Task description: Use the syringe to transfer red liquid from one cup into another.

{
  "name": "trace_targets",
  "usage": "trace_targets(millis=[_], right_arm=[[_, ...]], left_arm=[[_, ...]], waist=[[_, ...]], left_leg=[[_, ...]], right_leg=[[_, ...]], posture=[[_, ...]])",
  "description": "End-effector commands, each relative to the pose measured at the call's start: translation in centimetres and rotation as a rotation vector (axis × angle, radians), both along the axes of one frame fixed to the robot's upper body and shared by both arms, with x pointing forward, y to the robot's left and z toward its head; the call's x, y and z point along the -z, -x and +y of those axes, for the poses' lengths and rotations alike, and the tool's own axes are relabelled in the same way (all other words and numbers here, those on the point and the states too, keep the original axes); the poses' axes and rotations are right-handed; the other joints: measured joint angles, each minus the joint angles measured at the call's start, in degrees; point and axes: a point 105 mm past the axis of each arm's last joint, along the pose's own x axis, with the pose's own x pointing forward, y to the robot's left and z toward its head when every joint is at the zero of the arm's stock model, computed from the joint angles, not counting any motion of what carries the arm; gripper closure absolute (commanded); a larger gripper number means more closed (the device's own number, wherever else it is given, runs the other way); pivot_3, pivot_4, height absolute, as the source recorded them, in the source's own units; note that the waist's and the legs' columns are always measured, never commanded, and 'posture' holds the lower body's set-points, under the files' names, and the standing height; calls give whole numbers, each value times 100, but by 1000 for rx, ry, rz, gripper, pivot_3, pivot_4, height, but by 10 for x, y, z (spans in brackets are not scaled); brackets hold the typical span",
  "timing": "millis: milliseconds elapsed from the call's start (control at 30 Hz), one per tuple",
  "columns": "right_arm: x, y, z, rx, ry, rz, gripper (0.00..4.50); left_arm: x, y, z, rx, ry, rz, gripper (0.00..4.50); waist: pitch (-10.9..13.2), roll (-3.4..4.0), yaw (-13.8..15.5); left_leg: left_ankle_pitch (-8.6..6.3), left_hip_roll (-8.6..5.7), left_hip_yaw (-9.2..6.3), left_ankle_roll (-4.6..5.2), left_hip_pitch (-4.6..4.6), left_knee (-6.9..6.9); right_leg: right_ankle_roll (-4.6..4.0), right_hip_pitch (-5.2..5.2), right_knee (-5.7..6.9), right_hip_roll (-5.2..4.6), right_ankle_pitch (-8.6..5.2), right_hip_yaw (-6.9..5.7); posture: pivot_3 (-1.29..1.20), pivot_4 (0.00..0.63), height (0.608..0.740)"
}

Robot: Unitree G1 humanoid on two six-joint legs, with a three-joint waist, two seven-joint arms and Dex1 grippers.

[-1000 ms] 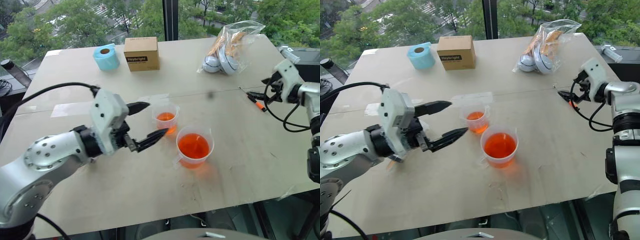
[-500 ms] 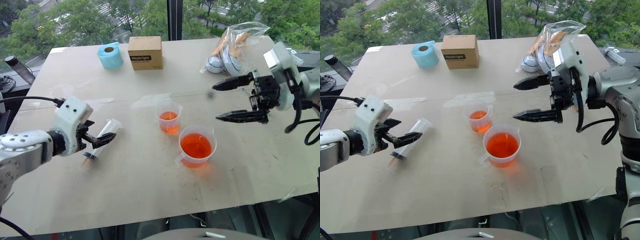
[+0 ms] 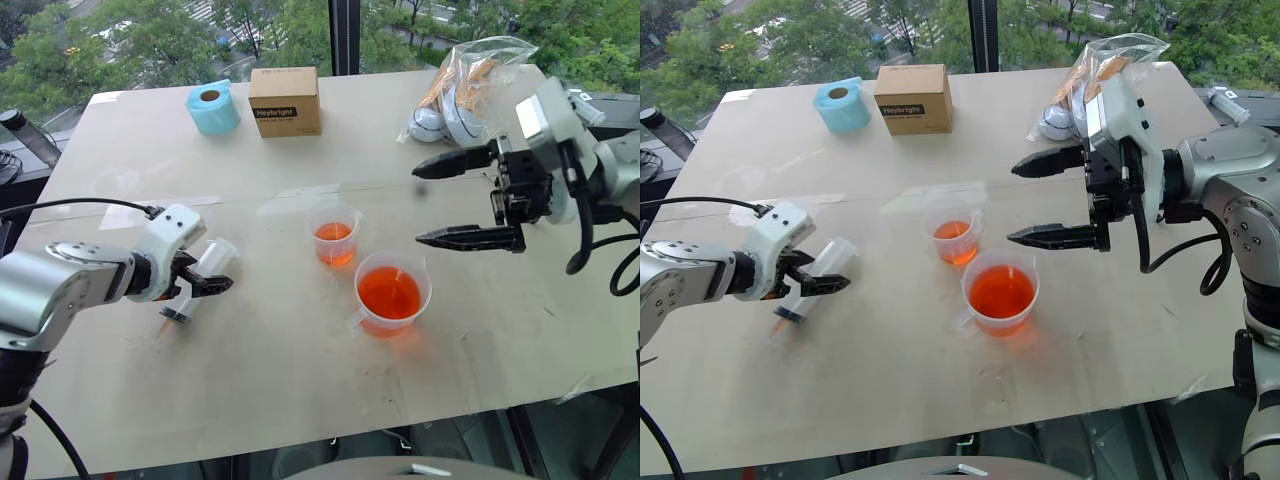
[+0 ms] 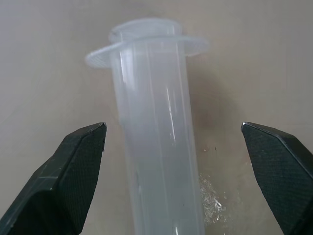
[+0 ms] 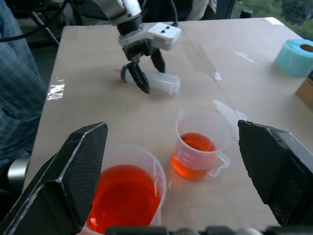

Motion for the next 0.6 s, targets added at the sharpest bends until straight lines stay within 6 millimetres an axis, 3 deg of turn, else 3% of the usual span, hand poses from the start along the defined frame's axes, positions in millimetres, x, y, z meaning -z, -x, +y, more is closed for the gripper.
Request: trace_targets(millis=[33,300,533,600], right_arm=[[-12,6,4,2,-10,-44,20],[-9,6,2,18,3,-60,20],[-7,6,0,38,10,-66,0],[-7,6,-1,45,9,-63,0]], left_arm=[[-4,-9,6,-10,-29,-12,0],[7,-18,3,-7,-49,60,0],[-3,-35,2,0,-93,18,3079],[-19,-43,4,-18,-83,-58,3119]], waist=[[0,-1,3],[-1,-7,20],[-3,-9,36],[-3,-10,47]], left_leg=[[0,0,1,1,0,0],[0,-1,3,3,0,5],[0,-2,3,5,1,23],[0,-2,2,5,1,23]], right_leg=[[0,0,0,1,0,0],[2,2,5,11,1,-3],[3,7,15,33,1,-12],[4,8,16,32,1,-12]], posture=[[0,150,740],[0,150,740],[0,150,740],[0,150,740]])
